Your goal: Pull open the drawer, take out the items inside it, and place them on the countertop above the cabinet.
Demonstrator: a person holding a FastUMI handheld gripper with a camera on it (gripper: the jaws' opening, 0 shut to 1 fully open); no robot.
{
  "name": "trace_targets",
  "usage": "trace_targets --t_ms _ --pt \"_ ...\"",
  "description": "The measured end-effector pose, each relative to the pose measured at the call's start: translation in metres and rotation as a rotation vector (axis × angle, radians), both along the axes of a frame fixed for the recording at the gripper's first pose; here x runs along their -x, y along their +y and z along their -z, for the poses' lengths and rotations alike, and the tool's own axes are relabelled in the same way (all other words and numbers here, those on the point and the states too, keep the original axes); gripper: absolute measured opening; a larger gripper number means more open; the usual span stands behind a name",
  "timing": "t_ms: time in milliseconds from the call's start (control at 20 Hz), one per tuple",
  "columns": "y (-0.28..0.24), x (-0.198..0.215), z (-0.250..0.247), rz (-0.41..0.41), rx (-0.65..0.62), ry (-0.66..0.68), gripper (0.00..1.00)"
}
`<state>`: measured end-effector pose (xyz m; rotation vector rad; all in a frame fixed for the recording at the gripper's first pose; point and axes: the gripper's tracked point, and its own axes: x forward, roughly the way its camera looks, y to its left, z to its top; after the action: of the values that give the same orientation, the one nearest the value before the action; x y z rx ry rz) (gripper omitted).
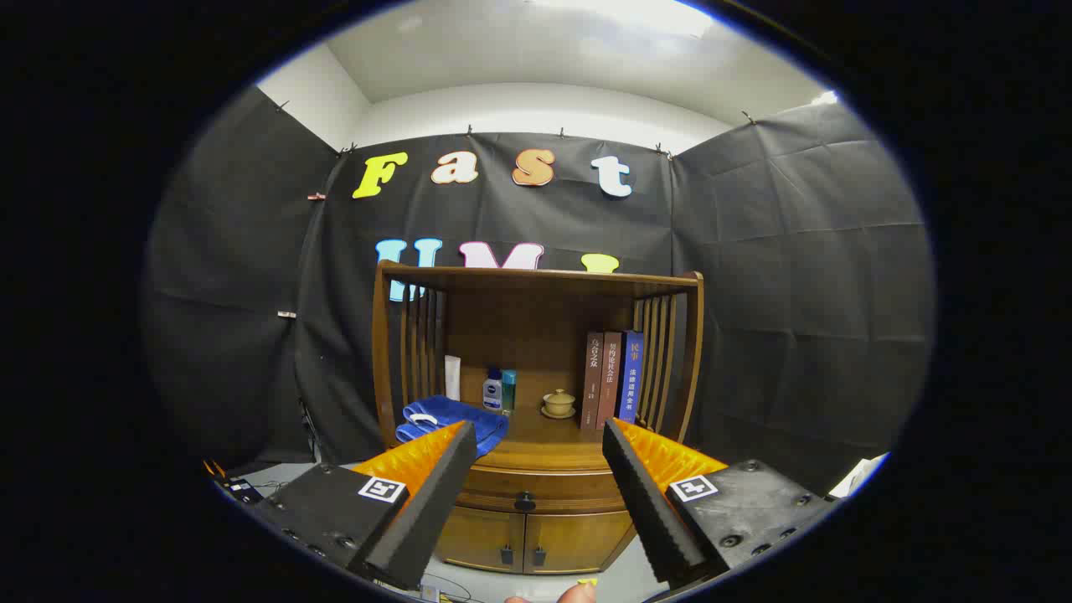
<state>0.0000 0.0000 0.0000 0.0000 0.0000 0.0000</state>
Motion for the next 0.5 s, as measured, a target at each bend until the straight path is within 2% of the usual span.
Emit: trace_targets --t_ms 500 --pt "0.0109 0.0021 -0.0028 -0.017 0.011 -0.006 0.99"
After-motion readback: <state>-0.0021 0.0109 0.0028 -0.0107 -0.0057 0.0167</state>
